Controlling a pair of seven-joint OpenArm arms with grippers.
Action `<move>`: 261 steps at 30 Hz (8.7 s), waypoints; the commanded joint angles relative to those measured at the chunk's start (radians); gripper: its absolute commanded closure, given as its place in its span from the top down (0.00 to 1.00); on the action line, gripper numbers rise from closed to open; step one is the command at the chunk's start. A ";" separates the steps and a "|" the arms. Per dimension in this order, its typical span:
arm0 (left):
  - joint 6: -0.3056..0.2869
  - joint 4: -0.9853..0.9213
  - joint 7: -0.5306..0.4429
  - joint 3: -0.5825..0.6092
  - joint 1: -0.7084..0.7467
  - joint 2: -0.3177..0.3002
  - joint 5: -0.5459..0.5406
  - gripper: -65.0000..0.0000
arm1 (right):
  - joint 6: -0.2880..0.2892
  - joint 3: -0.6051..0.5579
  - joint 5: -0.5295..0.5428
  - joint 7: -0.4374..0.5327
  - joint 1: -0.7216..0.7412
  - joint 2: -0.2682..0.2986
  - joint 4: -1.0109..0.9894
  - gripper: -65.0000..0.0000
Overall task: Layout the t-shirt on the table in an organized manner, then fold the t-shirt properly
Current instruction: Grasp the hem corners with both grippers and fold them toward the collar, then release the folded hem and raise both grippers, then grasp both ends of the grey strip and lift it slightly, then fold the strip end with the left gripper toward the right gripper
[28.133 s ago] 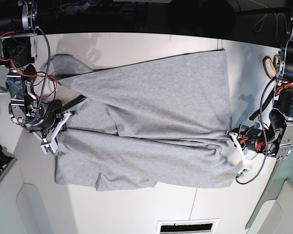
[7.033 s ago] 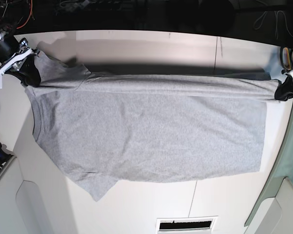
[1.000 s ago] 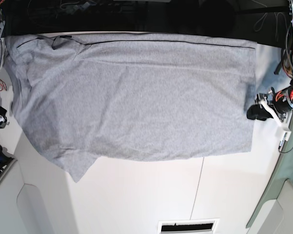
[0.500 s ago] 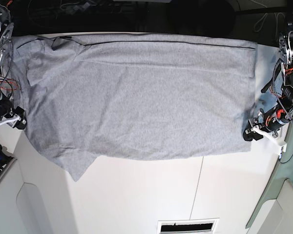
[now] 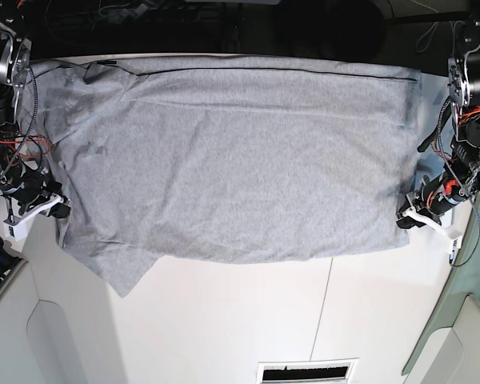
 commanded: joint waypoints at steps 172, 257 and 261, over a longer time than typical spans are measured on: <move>-0.109 0.723 0.520 -0.261 0.739 -0.135 -0.421 0.58 | -0.011 0.175 0.193 -0.102 -0.893 -0.128 0.999 0.00; -0.077 1.167 0.472 0.315 0.528 0.259 -0.192 0.58 | -0.016 0.467 0.410 -0.303 -0.898 -0.127 1.047 0.64; -0.077 1.167 0.491 0.339 0.528 0.289 -0.189 0.58 | -0.015 0.414 0.446 -0.309 -0.898 -0.128 0.991 0.64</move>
